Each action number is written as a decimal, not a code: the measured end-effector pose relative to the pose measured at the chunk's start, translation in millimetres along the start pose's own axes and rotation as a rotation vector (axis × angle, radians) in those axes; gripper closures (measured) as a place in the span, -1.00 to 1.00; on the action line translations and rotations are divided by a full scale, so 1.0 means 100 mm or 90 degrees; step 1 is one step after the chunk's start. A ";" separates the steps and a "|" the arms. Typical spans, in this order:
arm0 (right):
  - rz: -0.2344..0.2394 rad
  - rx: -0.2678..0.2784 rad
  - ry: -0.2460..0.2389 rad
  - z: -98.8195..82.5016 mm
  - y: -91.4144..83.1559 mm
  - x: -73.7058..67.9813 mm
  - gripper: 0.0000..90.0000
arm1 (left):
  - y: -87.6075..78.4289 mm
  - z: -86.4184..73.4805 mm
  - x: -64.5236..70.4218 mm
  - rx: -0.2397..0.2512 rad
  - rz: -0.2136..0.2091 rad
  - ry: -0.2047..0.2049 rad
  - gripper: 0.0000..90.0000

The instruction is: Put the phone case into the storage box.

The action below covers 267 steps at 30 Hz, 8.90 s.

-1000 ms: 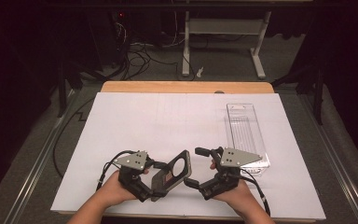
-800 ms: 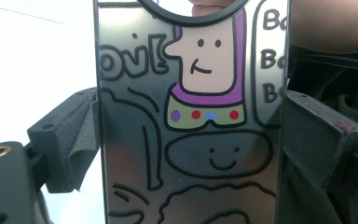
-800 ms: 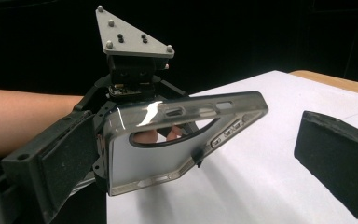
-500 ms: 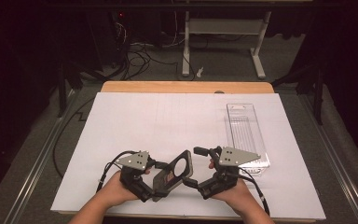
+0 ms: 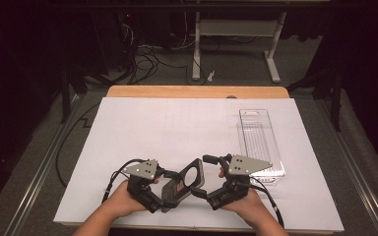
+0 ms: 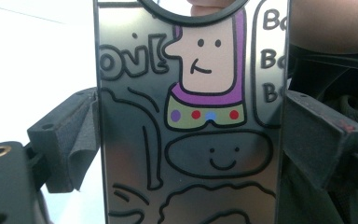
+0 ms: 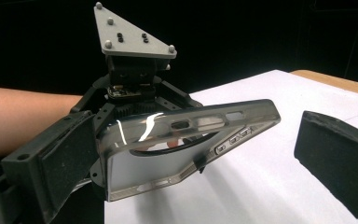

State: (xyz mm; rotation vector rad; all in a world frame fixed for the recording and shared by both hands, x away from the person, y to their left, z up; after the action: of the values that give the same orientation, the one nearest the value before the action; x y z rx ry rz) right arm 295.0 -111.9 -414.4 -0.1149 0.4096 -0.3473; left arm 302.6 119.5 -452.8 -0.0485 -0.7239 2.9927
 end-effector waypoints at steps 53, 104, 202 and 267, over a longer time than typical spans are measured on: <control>0.049 0.012 -0.003 0.03 0.05 -0.03 -0.84 | 0.01 0.02 0.03 0.006 -0.021 0.014 -0.71; 0.084 0.009 0.015 -0.01 0.06 -0.06 -0.83 | 0.02 0.04 0.04 0.021 -0.033 0.023 -0.71; -0.047 0.059 0.008 0.08 -0.20 0.01 -0.69 | -0.30 -0.09 -0.09 0.016 0.167 -0.047 -1.00; -0.282 0.134 -0.026 0.19 -0.75 0.31 -0.69 | -0.72 -0.43 -0.25 0.023 0.390 -0.137 -0.99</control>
State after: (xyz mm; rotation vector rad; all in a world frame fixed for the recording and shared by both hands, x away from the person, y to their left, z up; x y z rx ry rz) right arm 305.9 -192.2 -395.4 -0.0055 0.3027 -0.8201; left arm 332.9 201.2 -457.8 0.0686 -0.7928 3.6384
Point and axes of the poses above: each handheld gripper's, and its own axes: y roughly forward along the jaws, z roughly out of its top, x roughly to its right, the point moved 3 cm from there along y, roughly forward along the jaws, and after that the axes turned 14 degrees about y, right-handed, at the moved point
